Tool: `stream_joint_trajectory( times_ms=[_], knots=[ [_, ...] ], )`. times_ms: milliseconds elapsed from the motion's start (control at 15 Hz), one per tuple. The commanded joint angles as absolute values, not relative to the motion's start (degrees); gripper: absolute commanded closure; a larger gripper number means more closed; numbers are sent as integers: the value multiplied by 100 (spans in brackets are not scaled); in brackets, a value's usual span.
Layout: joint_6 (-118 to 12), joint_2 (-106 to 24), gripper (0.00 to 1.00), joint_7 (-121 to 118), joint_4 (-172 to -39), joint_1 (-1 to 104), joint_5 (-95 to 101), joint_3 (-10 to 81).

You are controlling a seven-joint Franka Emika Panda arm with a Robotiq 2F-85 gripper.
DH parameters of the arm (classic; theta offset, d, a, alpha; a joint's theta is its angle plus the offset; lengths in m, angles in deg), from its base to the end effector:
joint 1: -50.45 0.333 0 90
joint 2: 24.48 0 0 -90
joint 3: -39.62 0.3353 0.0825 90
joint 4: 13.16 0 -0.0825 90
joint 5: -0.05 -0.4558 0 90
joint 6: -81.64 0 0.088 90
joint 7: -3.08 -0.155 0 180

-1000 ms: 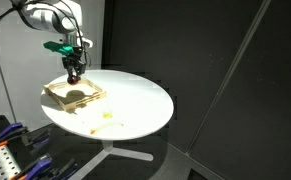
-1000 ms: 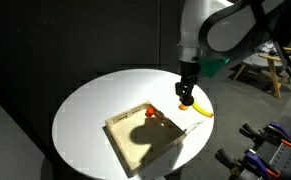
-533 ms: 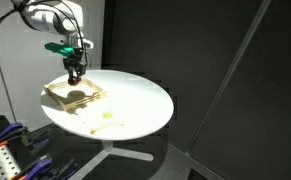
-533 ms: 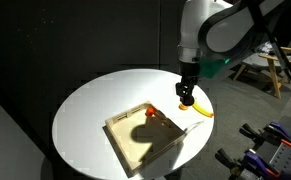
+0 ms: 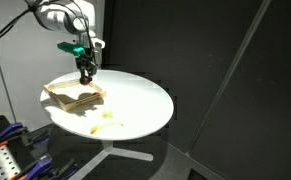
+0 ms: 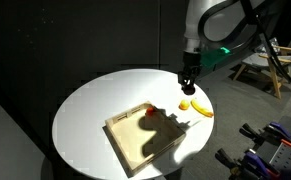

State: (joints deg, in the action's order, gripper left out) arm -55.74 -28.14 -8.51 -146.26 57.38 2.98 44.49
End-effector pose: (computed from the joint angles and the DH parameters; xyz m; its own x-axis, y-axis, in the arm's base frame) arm 0.5542 0.1141 0.2329 0.9990 0.0411 0.0163 0.0407 -0.9988 0.0269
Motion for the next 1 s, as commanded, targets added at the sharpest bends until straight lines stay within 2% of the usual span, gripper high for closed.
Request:
stream_joint_trajectory(
  times_ms=[0,933],
  knots=[
    [-5618,-2970,68,-1095,-14378,5598,349,4327],
    [-6154,-3930,68,-1234,-14138,5539,333,4017]
  ],
)
